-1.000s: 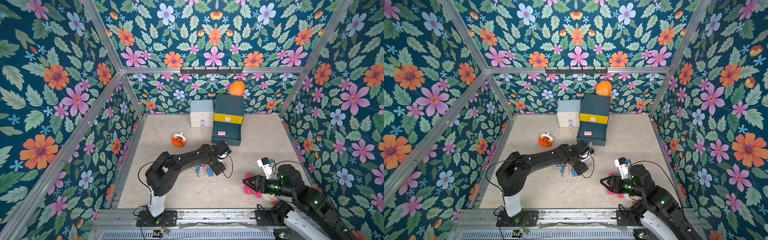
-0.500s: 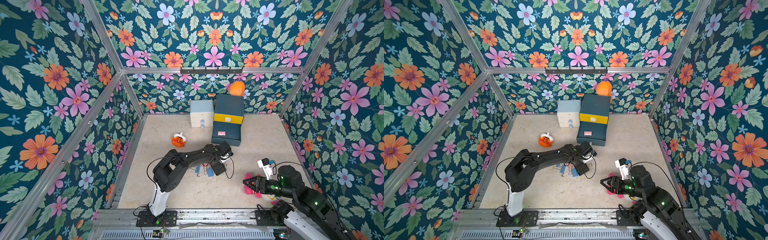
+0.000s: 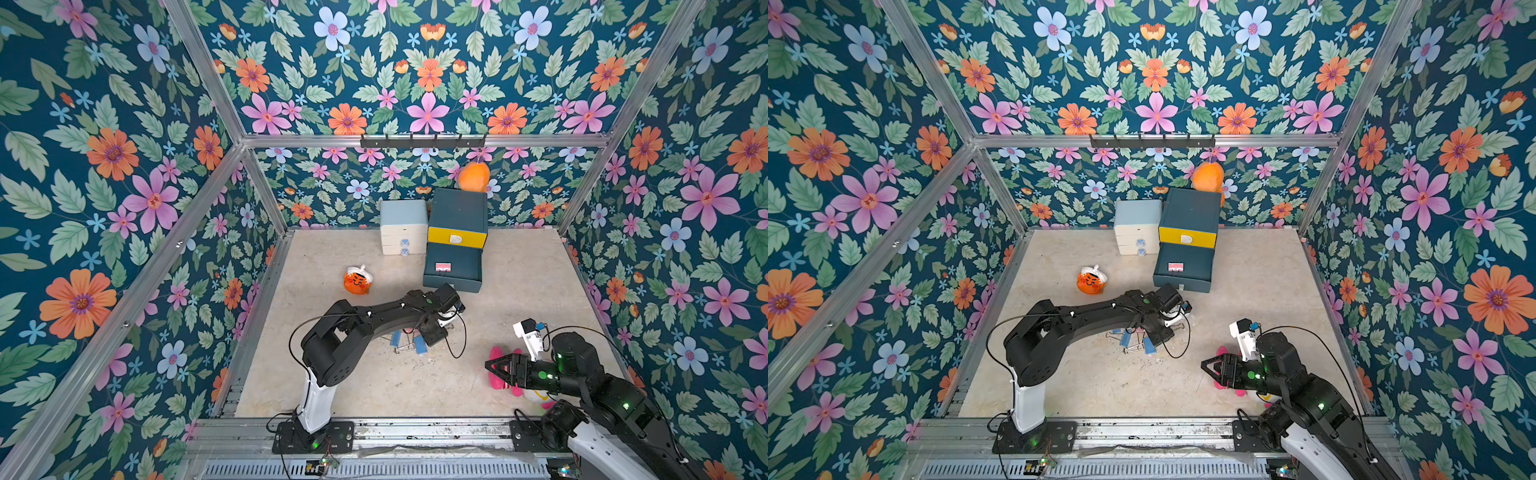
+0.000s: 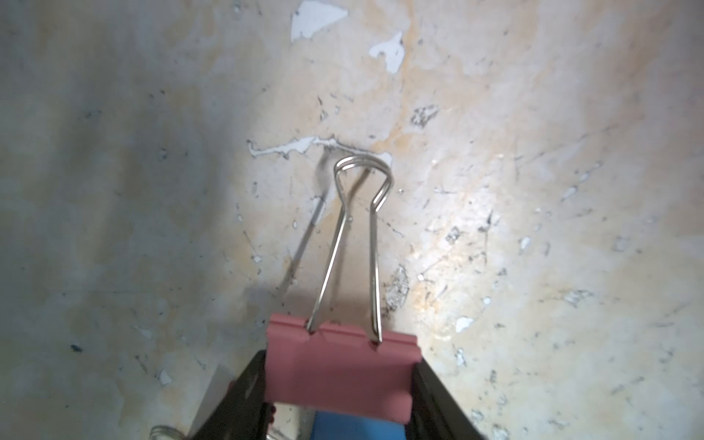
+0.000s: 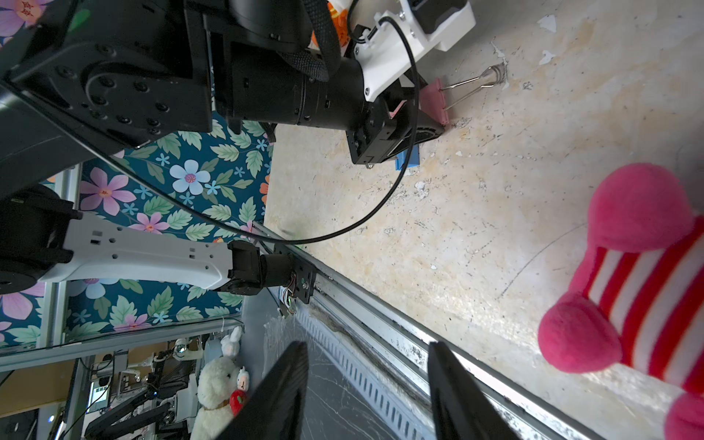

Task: Put the binder clips in the drawer according to color
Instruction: Pick up the binder clip at the center of the board, then place the binder clip in the drawer.

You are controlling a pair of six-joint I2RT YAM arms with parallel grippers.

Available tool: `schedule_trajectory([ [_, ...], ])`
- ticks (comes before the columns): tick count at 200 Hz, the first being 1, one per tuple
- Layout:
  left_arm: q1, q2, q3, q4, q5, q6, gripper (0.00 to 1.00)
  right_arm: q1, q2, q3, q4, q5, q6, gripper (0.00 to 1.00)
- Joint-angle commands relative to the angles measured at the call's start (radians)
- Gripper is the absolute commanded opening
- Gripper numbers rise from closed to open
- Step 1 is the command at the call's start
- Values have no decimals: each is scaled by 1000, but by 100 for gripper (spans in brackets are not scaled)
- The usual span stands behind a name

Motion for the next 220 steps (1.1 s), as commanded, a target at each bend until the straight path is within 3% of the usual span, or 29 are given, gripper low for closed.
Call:
schedule_trajectory([
  [1, 1, -46, -11, 33, 38, -36, 51, 1, -7, 0, 46, 60, -7, 50],
  [53, -4, -193, -5, 111, 65, -148, 45, 1, 10, 52, 107, 228, -67, 47],
  [81, 2, -197, 86, 146, 16, -227, 43, 1, 17, 100, 128, 345, -91, 47],
  [112, 22, -122, 265, 125, -65, -276, 42, 1, 26, 143, 152, 436, -115, 47],
  [167, 98, 120, 608, -53, -125, -290, 43, 1, 52, 153, 169, 438, -104, 47],
  [220, 135, 218, 715, -111, -122, -287, 52, 0, 39, 134, 168, 430, -84, 47],
])
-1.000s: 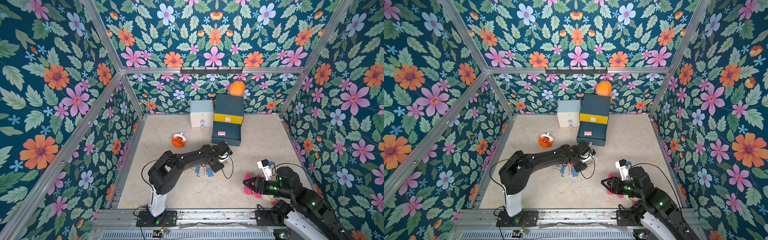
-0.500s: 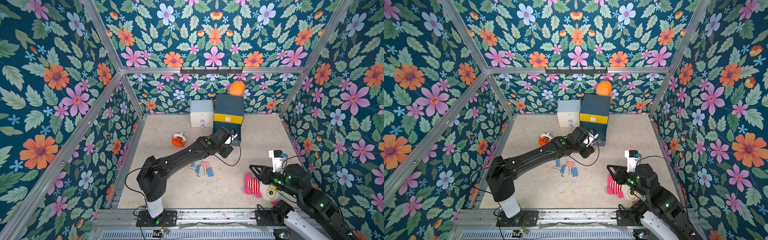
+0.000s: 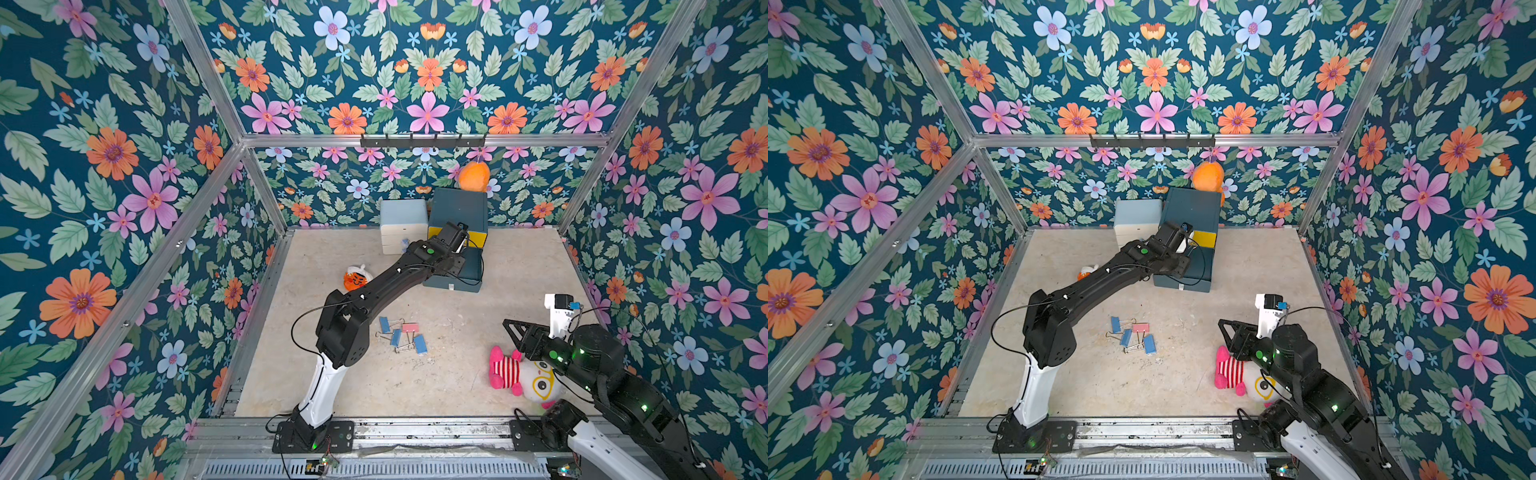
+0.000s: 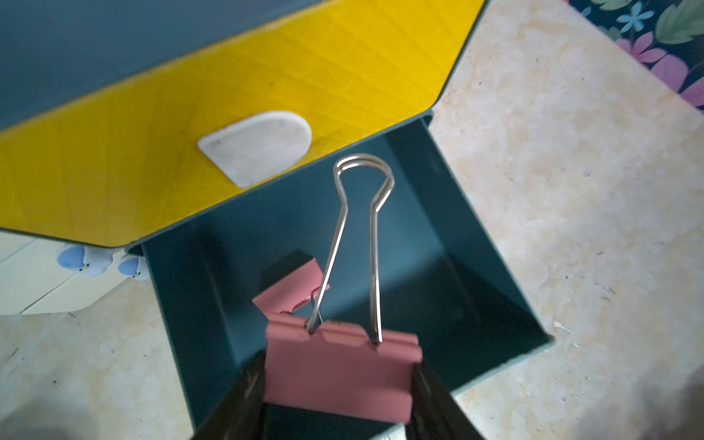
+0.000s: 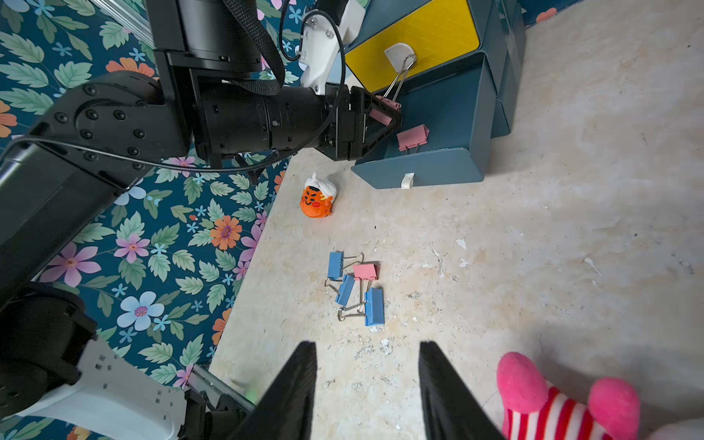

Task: Put the binder clips in the drawer according to color
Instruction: Place the binder clip in the drawer, then pick up the binder clip at the center of the board.

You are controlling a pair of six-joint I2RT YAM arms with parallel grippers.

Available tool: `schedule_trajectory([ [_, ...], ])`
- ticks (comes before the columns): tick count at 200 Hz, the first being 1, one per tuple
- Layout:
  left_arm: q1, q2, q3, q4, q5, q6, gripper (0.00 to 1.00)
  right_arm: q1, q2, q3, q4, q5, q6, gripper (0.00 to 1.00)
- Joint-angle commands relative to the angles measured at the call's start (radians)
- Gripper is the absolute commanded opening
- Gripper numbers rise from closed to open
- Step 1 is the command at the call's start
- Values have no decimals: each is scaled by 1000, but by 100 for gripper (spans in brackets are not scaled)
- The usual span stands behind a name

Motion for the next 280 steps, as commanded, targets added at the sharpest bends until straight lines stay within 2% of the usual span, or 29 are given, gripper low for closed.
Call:
schedule_trajectory([
  [1, 10, 15, 26, -48, -7, -1, 52, 1, -1, -5, 29, 3, 14, 47],
  [22, 10, 15, 26, -51, 2, -8, 68, 1, 2, -10, 32, -1, 19, 47],
  [57, 10, -38, -20, -20, 6, -31, 80, 1, 10, -10, 40, -7, 19, 47],
  [81, 10, -104, -75, 2, -20, -65, 78, 1, 10, -9, 39, -10, 21, 47],
  [106, 10, -217, -202, 31, -38, -131, 78, 1, 9, -5, 26, -18, 21, 47],
  [131, 8, -329, -363, 55, -8, -139, 78, 1, 22, -10, 32, -80, 12, 48],
  [145, 9, -360, -419, 3, -40, -158, 78, 1, 39, -8, 25, -123, 13, 49],
  [179, 10, -383, -512, -129, -107, -348, 77, 1, 45, -20, 14, -170, 27, 49],
  [204, 9, -383, -589, -139, -90, -532, 77, 1, 42, -39, 32, -174, 41, 49],
  [225, 0, -385, -664, -80, -69, -634, 78, 1, 40, -48, 48, -185, 52, 49],
  [247, -4, -375, -720, -26, -62, -712, 79, 0, 39, -49, 46, -187, 52, 49],
  [280, -4, -320, -730, 5, -35, -754, 79, 1, 27, -53, 40, -185, 52, 49],
])
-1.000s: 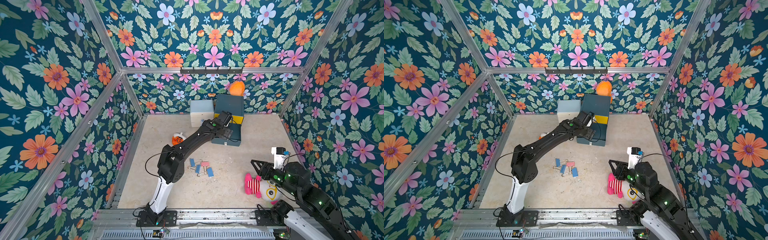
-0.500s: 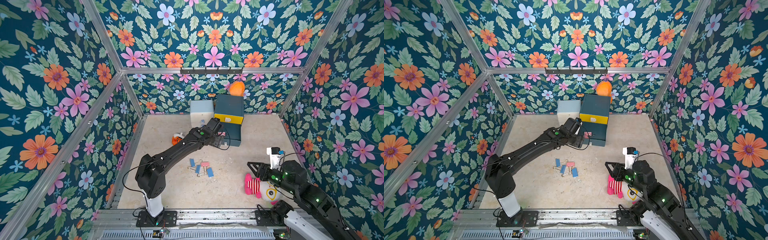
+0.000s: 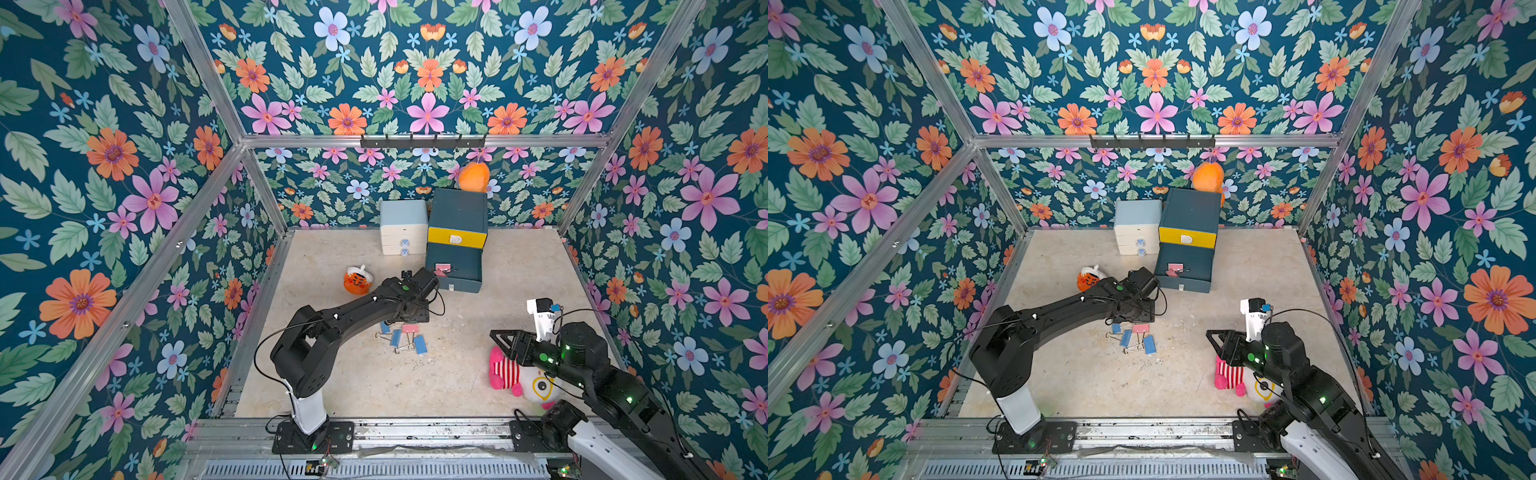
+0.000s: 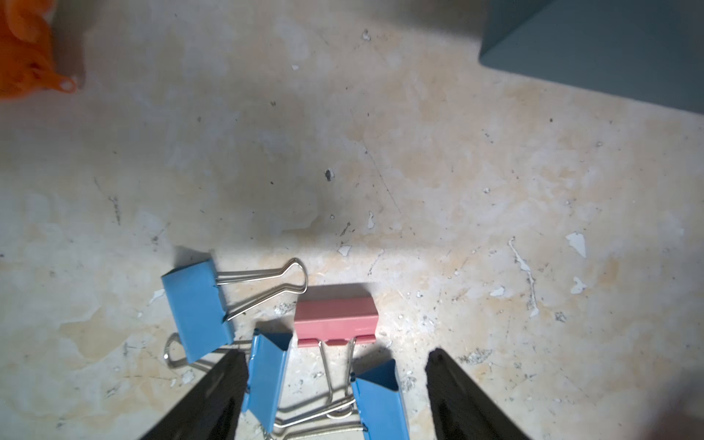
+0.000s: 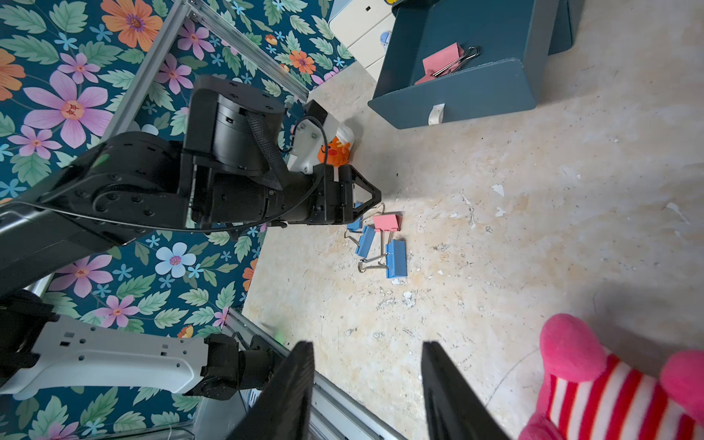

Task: Put the binder clips in the drawer according to color
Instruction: Pick up the binder clip at the center of the board.

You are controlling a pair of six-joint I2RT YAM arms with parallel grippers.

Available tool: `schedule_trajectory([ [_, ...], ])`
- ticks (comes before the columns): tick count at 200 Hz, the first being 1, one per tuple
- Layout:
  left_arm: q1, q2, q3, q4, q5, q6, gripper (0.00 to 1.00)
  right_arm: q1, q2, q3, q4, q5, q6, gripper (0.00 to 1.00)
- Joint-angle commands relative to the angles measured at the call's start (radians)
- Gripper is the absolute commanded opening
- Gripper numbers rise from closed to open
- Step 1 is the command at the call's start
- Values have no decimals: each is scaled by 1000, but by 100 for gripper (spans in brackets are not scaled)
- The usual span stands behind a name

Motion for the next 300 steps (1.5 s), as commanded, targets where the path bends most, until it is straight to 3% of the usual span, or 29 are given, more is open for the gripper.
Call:
schedule_trajectory([
  [1, 0, 34, 4, 35, 14, -81, 80, 1, -8, -4, 25, -7, 8, 49],
  [94, -1, 111, -8, 61, -7, -135, 79, 0, -2, -19, 30, -43, 13, 49],
  [215, -40, 123, -12, 14, -56, -141, 70, 0, 16, -41, 30, -53, 29, 49],
  [300, -54, 150, 1, 22, -49, -136, 53, 1, 17, -45, 26, -46, 30, 49],
])
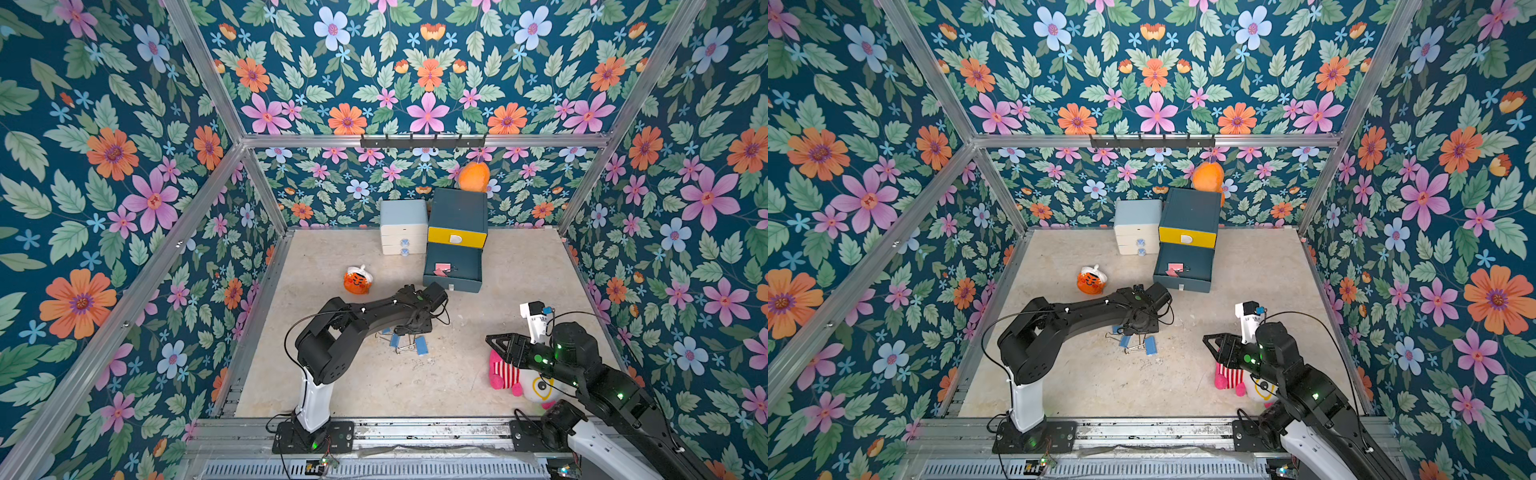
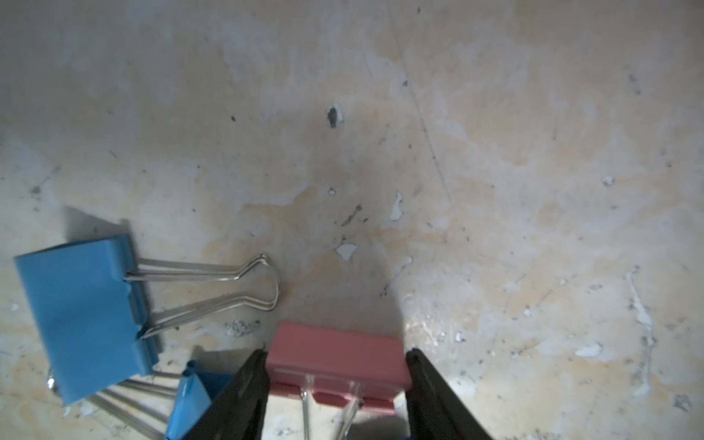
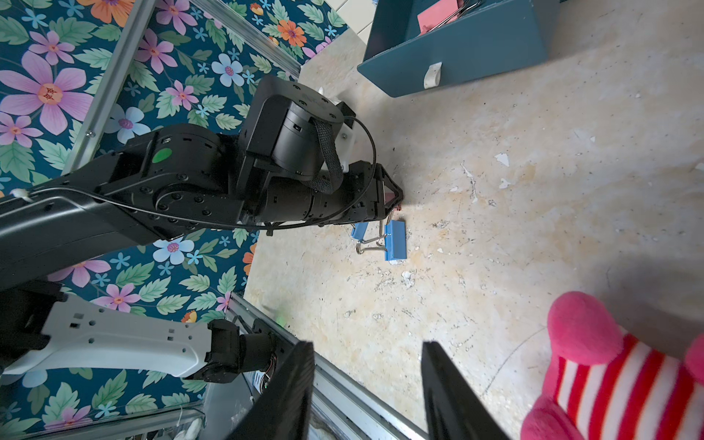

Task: Put the binder clips in the drawer according to color
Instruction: Pick up the binder clip at the center of the board, then place the binder clip in the drawer.

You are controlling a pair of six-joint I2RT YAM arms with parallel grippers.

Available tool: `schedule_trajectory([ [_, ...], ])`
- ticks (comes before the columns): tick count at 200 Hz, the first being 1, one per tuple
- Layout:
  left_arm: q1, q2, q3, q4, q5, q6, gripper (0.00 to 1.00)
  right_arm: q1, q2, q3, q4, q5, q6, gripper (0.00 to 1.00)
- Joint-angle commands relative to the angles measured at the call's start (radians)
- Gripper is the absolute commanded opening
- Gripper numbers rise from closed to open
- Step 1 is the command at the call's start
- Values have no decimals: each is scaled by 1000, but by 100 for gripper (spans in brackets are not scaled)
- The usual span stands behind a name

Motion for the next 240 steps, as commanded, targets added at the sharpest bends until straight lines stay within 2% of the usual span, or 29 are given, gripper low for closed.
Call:
schedule_trajectory([
  [1, -2, 3, 6, -9, -12, 3, 53, 1, 0, 1, 19, -2, 4, 49],
  [15, -3, 0, 9, -8, -13, 3, 49, 1, 0, -1, 21, -2, 4, 48],
  [70, -6, -45, 39, -9, -40, 4, 48, 1, 0, -3, 18, 7, -4, 49],
  [126, -6, -88, 296, 8, -120, 111, 47, 1, -68, 7, 25, 162, -40, 44],
  [181, 9, 42, 575, 89, -124, 211, 47, 1, -35, 0, 92, 182, -26, 43],
  [222, 41, 143, 685, 142, -93, 231, 47, 1, -5, -2, 127, 176, -15, 43],
  [240, 50, 167, 689, 164, -72, 229, 47, 1, -1, -3, 130, 174, -13, 43],
])
